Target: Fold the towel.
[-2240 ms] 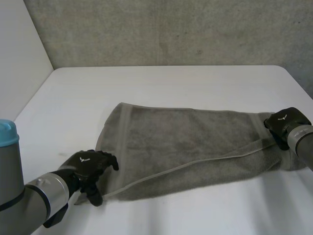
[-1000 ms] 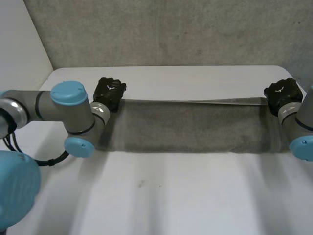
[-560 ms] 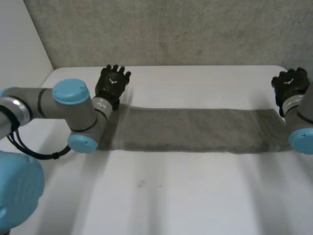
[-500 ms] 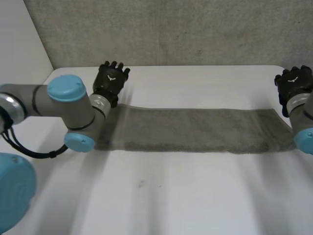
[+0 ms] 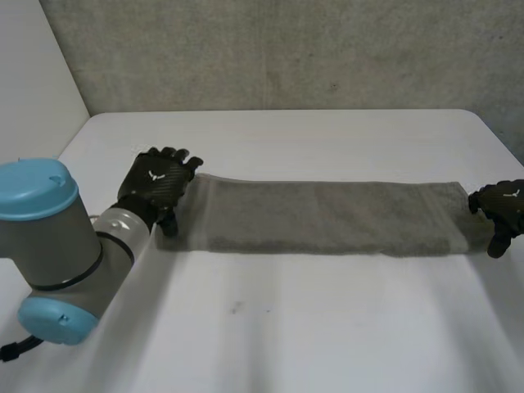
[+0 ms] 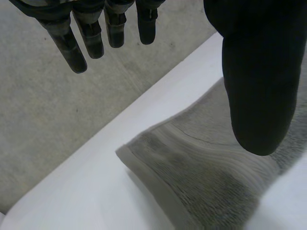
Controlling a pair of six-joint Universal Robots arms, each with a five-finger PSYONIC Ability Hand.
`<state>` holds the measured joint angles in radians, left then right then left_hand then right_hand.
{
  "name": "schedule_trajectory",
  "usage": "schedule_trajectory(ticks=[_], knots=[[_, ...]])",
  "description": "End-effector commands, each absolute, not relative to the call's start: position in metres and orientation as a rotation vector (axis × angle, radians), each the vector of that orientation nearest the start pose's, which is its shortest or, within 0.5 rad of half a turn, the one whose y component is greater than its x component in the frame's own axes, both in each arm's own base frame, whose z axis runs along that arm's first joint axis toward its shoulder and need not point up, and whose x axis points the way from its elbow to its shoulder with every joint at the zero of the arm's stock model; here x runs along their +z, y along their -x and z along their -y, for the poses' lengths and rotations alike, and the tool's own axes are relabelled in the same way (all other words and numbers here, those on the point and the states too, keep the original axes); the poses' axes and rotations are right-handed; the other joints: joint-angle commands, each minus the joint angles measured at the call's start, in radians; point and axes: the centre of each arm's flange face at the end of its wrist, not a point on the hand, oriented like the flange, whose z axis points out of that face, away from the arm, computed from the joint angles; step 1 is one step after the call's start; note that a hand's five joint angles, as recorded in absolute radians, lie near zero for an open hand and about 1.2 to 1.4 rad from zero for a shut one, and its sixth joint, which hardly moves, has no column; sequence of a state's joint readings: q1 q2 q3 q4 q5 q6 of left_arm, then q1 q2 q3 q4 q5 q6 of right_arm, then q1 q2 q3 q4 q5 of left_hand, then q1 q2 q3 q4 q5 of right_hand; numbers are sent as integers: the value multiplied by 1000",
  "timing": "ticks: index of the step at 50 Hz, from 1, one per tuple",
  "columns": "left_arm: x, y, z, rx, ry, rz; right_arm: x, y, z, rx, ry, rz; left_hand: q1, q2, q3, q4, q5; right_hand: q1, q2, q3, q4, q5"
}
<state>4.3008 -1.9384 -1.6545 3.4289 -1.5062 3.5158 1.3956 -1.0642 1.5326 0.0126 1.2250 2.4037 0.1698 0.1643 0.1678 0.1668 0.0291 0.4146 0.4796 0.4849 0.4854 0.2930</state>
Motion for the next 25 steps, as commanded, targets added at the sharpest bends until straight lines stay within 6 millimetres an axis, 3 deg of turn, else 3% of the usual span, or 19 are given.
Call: schedule_trajectory(ticks=[1,7,10,12,18,21,25], knots=[[181,262,273,-2050,-977,-2268,138,-95,379,-1840,1080,-2581,5,10,7,8,-29,366,301,295,295,313],[178,261,275,-2042,-970,-2273,133,-94,382,-1852,1077,-2582,5,10,7,8,-29,560,495,490,489,507],[177,261,274,-2050,-970,-2267,127,-92,384,-1837,1071,-2595,5,10,7,8,-29,736,671,666,665,683],[178,261,275,-2060,-966,-2261,121,-92,385,-1817,1072,-2603,5,10,7,8,-29,980,915,910,910,927],[176,260,274,-2052,-966,-2267,123,-84,388,-1832,1066,-2622,5,10,7,8,-29,982,917,911,911,929],[175,260,273,-2048,-968,-2268,129,-72,394,-1874,1047,-2664,5,10,7,8,-29,982,917,911,911,929],[173,259,271,-2038,-969,-2276,147,-48,405,-1967,982,-2845,5,10,7,8,-29,982,917,911,911,929]])
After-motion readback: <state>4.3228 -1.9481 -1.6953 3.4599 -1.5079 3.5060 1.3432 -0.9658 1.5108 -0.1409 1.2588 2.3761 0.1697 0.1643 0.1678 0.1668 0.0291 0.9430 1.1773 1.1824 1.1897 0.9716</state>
